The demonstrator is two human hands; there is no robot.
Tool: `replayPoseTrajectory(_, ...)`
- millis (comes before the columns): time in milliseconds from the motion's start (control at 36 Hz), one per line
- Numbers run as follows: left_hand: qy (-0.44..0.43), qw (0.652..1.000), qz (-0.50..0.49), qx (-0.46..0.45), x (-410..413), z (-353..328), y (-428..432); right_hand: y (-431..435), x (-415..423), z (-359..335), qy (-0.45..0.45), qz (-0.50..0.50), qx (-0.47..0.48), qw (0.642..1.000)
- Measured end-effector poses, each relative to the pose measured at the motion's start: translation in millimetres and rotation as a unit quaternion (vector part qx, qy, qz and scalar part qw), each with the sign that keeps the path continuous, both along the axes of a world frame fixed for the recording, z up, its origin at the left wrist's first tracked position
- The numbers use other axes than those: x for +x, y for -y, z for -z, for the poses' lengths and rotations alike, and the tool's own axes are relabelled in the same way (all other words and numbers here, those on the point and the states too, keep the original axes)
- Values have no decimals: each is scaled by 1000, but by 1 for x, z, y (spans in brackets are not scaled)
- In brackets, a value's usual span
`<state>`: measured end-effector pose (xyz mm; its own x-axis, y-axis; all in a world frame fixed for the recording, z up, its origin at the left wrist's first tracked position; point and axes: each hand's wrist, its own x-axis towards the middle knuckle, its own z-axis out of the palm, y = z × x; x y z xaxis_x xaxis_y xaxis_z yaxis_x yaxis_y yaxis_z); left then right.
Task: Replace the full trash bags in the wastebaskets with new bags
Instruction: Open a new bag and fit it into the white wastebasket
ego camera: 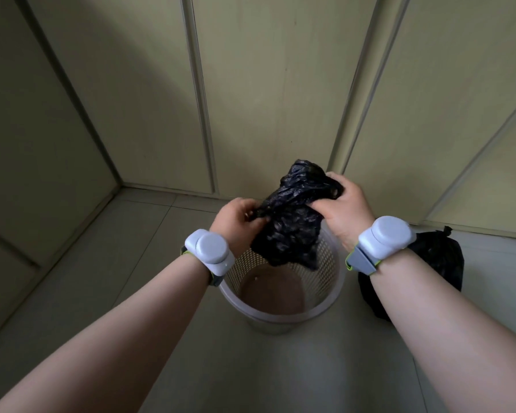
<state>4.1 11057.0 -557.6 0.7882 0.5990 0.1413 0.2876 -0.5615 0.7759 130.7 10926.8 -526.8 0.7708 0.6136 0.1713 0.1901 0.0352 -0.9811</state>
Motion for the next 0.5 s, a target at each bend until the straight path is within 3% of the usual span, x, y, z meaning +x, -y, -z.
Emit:
replayPoseTrajectory(83,34,994,-74,-75,-4,0,-12,6,6,3,49,31,-53,997)
replayPoseTrajectory(167,35,990,-126,-55,-6,0,-22,10,7,6,82,46,-67,993)
replayPoseTrajectory(250,66,982,-138,-110,-7,-3,-22,12,6,6,115,-58,-127,983)
replayPoseTrajectory(306,97,978,-125,-139,-7,-5,-22,15,6,5,150,-188,-264,934)
replayPoseTrajectory(361,152,965,-99,-191,-6,-9,-18,16,8,5,156,-251,-331,896)
replayPoseTrajectory(417,191,953,-74,-222,-6,-13,-13,13,4,5,125,-196,-281,931)
replayPoseTrajectory(500,223,937,-42,-264,-9,-20,-6,7,2,6,55,-6,-120,991)
